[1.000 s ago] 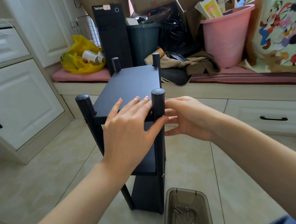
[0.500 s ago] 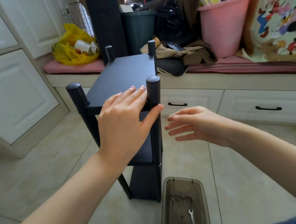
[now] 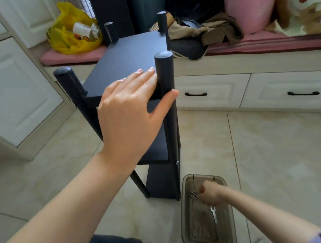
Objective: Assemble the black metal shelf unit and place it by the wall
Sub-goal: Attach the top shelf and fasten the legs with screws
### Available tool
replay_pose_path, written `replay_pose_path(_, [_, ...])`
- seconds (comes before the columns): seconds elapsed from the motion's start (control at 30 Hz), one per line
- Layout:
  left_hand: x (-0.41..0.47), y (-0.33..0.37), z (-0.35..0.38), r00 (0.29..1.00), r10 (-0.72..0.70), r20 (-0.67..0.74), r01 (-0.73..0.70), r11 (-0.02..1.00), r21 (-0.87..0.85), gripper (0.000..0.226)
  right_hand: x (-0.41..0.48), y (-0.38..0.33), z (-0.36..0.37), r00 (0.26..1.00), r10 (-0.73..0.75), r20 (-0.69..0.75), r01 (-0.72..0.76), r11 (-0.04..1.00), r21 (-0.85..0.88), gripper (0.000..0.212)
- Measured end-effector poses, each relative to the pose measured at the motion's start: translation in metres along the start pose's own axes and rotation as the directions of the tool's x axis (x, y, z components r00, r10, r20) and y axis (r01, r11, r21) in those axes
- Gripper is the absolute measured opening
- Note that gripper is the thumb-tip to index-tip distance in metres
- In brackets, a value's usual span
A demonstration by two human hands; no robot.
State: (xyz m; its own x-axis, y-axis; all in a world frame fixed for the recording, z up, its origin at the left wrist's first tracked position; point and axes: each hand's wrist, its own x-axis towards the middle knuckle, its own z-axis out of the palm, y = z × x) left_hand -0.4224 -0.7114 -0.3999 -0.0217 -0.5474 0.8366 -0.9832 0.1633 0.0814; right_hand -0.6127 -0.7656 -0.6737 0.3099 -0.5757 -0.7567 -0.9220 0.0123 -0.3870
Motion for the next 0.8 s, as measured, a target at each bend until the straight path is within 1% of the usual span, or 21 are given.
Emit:
replay_pose_path(0.07, [0.000,0.001,0.001,1.000,0.003,-0.001,-0.003,1.000,-0.013,0.051,0.013,0.004,0.015,1.000,-0.010,-0.007,0.009,0.996,-0.091,0.018])
replay_pose_path(0.13, [0.000,0.000,0.000,1.000,0.007,-0.001,-0.007,1.000,-0.025,0.049,0.028,0.009,0.028,0.998,-0.036,-0.052,0.029,0.990,-0.140,0.017])
replay_pose_path(0.2, [0.000,-0.001,0.000,1.000,0.015,-0.005,-0.015,0.999,-0.029,0.049,0.045,0.016,0.041,0.995,-0.060,-0.085,0.048,0.989,-0.136,0.020])
replay_pose_path(0.27, [0.000,-0.002,0.000,1.000,0.021,-0.003,-0.021,0.999,-0.034,0.048,0.059,0.024,0.053,0.989,-0.091,-0.116,0.078,0.991,-0.111,0.016])
replay_pose_path(0.33, [0.001,-0.004,0.001,0.999,0.018,0.030,-0.016,0.997,-0.071,0.046,0.068,0.029,0.061,0.982,-0.125,-0.141,0.112,0.989,-0.096,0.033])
replay_pose_path(0.4, [0.001,-0.005,0.002,0.999,0.018,0.050,-0.012,0.992,-0.123,0.044,0.075,0.031,0.065,0.976,-0.145,-0.165,0.130,0.987,-0.098,0.037])
replay_pose_path(0.5, [0.002,-0.005,0.005,0.999,0.013,0.046,-0.006,0.989,-0.146,0.043,0.086,0.034,0.072,0.966,-0.156,-0.206,0.141,0.986,-0.086,0.034])
replay_pose_path(0.63, [0.000,0.000,0.005,0.999,0.003,0.036,0.001,0.991,-0.134,0.043,0.098,0.035,0.080,0.962,-0.171,-0.213,0.141,0.979,-0.147,0.030])
replay_pose_path(0.73, [0.000,0.001,0.006,0.999,0.012,0.031,-0.008,0.992,-0.124,0.043,0.106,0.035,0.086,0.956,-0.167,-0.240,0.140,0.982,-0.124,0.029])
replay_pose_path(0.8, [-0.001,0.001,0.005,0.999,0.014,0.035,-0.009,0.992,-0.126,0.042,0.110,0.038,0.088,0.947,-0.187,-0.262,0.145,0.975,-0.170,0.028])
